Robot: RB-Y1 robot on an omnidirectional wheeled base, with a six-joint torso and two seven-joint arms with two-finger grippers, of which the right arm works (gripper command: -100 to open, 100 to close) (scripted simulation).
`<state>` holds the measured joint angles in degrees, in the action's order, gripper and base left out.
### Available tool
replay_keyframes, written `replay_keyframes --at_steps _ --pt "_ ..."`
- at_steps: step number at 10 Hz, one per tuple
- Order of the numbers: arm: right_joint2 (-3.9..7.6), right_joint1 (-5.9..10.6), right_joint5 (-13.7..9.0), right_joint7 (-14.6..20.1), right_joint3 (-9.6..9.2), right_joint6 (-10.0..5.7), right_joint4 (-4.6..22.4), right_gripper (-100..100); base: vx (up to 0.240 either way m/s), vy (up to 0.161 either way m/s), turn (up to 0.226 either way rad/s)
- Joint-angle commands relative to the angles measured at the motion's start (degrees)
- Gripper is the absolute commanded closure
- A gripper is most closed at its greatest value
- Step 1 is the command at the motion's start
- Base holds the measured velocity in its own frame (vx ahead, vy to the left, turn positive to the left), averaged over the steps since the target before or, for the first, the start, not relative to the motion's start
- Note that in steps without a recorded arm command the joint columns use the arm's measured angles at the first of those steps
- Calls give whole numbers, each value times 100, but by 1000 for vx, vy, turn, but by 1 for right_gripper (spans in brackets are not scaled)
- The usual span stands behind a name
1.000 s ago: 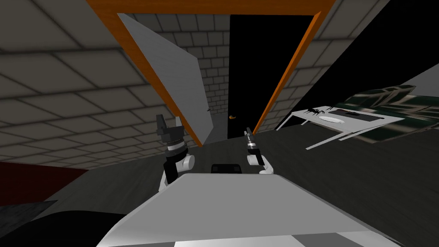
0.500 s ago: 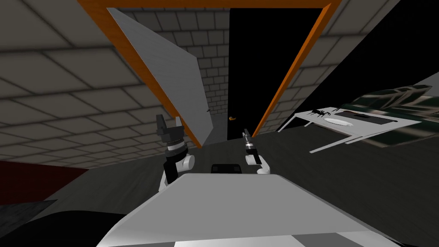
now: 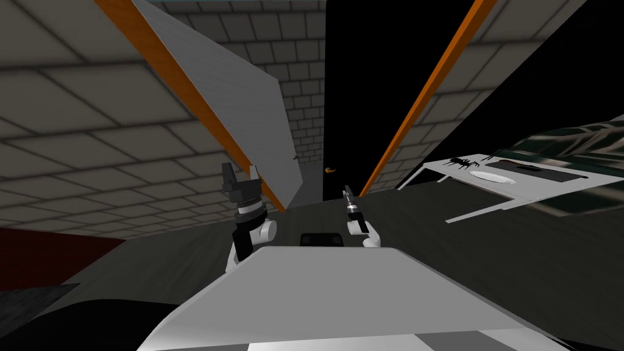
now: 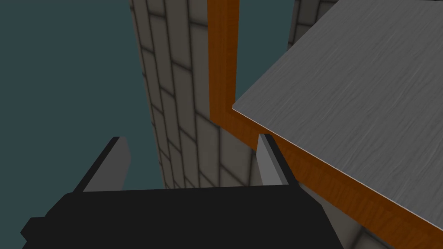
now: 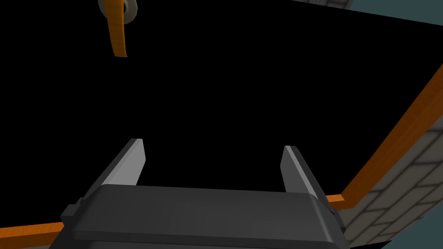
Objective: Push the door open
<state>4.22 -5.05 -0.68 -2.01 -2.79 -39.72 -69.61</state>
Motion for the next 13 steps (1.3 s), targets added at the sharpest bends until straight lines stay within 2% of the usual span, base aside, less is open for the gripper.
replay_keyframes --at_steps 1,10,11,13 --pt "-32 73 -8 -17 -21 -15 193 -100 90 -47 25" --pt "-200 495 -65 -73 -110 -193 1327 -100 91 -53 26" --pt "-246 576 -75 -83 -127 -228 1544 -100 132 -51 36" --pt "-294 653 -86 -94 -144 -260 1751 -100 120 -70 26"
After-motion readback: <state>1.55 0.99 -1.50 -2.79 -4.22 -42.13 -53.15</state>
